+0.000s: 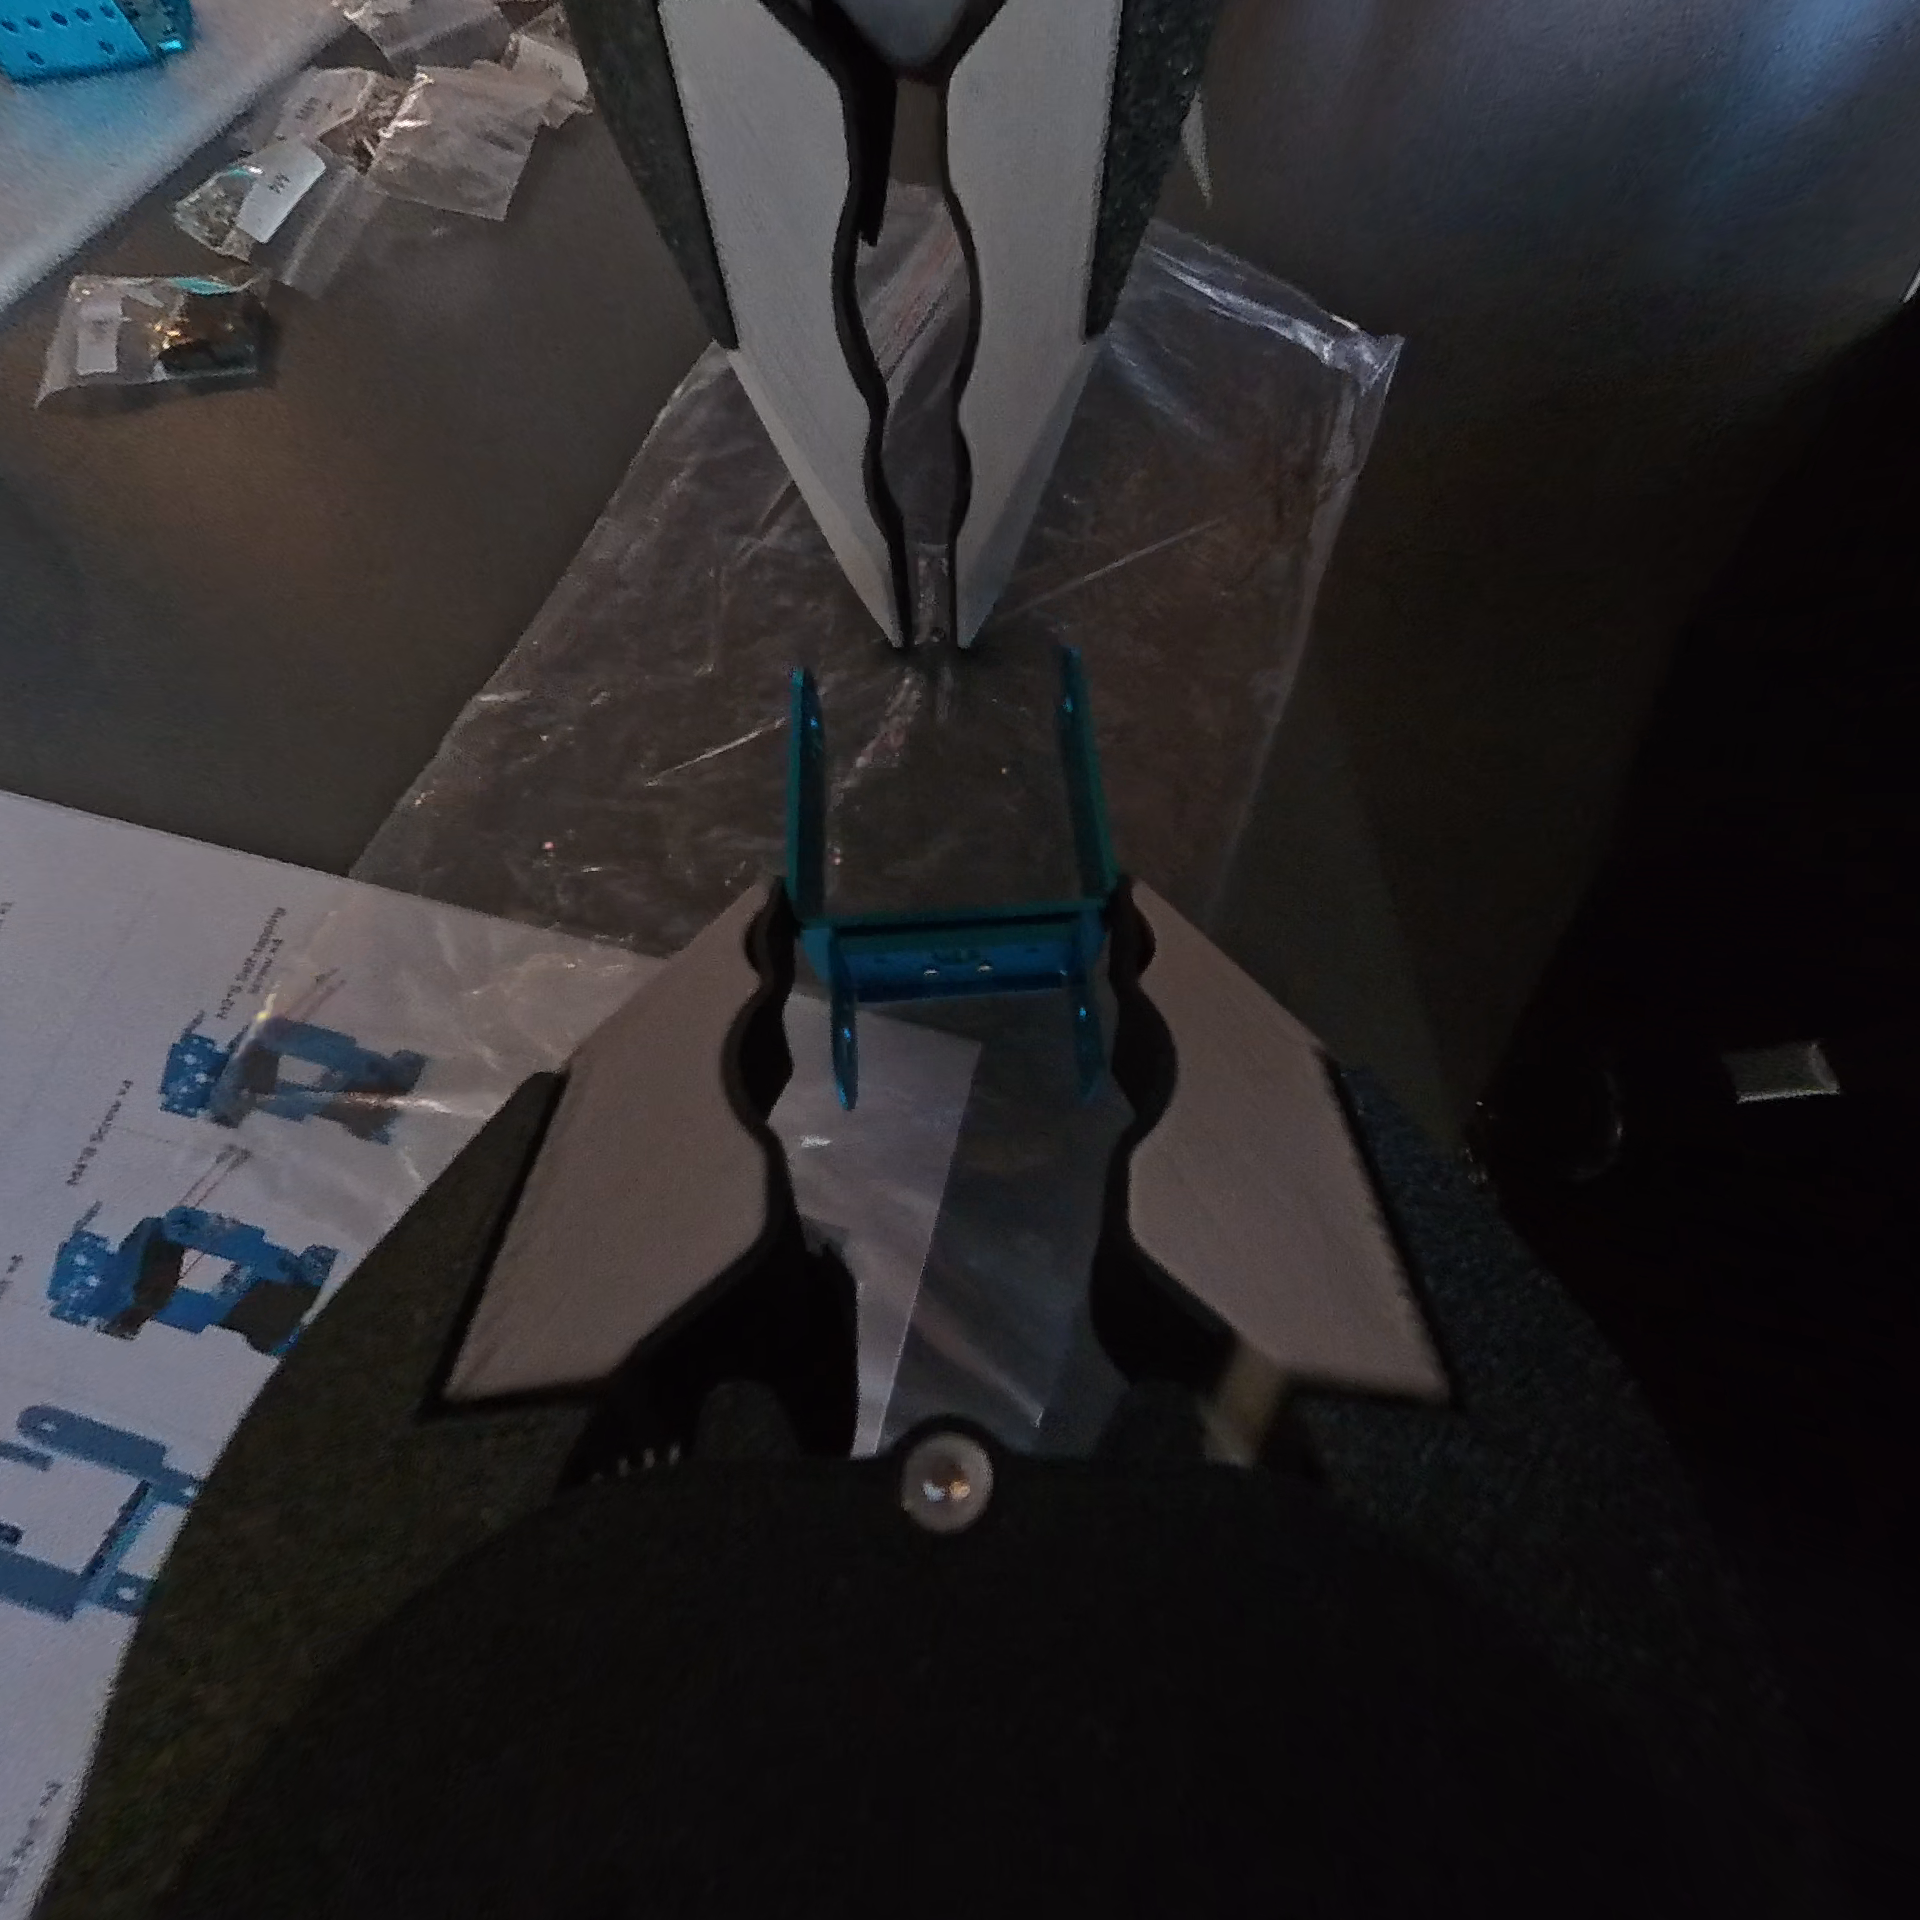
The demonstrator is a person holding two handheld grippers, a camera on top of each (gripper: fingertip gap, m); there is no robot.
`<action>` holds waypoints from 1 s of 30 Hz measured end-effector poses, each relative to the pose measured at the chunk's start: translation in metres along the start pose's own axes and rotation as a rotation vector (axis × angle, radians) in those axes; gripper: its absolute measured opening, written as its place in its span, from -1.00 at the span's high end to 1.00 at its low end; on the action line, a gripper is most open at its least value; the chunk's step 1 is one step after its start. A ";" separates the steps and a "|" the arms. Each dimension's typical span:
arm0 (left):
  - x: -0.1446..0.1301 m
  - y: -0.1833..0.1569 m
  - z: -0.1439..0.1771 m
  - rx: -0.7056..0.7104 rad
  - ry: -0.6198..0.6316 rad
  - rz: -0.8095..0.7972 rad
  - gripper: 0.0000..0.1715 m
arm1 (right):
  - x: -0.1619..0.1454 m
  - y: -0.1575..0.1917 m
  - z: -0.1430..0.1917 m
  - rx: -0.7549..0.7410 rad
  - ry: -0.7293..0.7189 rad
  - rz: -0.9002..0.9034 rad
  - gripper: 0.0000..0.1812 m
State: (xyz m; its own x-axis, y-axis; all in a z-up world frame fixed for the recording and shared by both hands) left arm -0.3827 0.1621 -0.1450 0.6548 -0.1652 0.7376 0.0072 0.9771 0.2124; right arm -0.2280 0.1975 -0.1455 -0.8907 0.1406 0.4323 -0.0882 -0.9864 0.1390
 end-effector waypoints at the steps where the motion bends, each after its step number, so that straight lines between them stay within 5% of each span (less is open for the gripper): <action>1: 0.000 -0.001 0.001 0.001 -0.002 -0.002 0.30 | 0.000 0.001 0.000 -0.008 0.003 0.014 0.96; 6: -0.002 -0.002 0.005 0.013 -0.004 -0.005 0.29 | -0.001 0.006 0.000 -0.065 -0.032 0.037 0.98; 13: -0.001 -0.002 0.005 0.011 0.005 -0.020 0.29 | -0.005 -0.002 0.012 0.074 -0.163 -0.175 0.99; 17: 0.005 0.003 0.003 0.011 -0.002 -0.033 0.29 | -0.018 -0.013 0.019 0.306 -0.251 -0.437 0.98; 25: 0.022 0.018 -0.015 -0.028 0.008 -0.093 0.29 | -0.043 -0.032 0.039 0.508 -0.493 -0.842 0.99; 30: 0.040 0.034 -0.037 -0.060 -0.006 -0.148 0.29 | -0.069 -0.043 0.051 0.833 -0.728 -1.217 0.99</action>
State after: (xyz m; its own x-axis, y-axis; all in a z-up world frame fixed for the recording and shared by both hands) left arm -0.3279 0.1933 -0.1322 0.6384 -0.3086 0.7052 0.1488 0.9483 0.2803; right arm -0.1403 0.2349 -0.1362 -0.0759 0.9970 -0.0147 -0.0729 0.0091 0.9973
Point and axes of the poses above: each gripper's, where its closed fingertips meet, z back along the fingers, x out of its top, y = z × x across the jaws, the point moved 8 cm from there along z, back along the fingers, and after that the axes turned 15 degrees about -z, right-handed, at the moved point
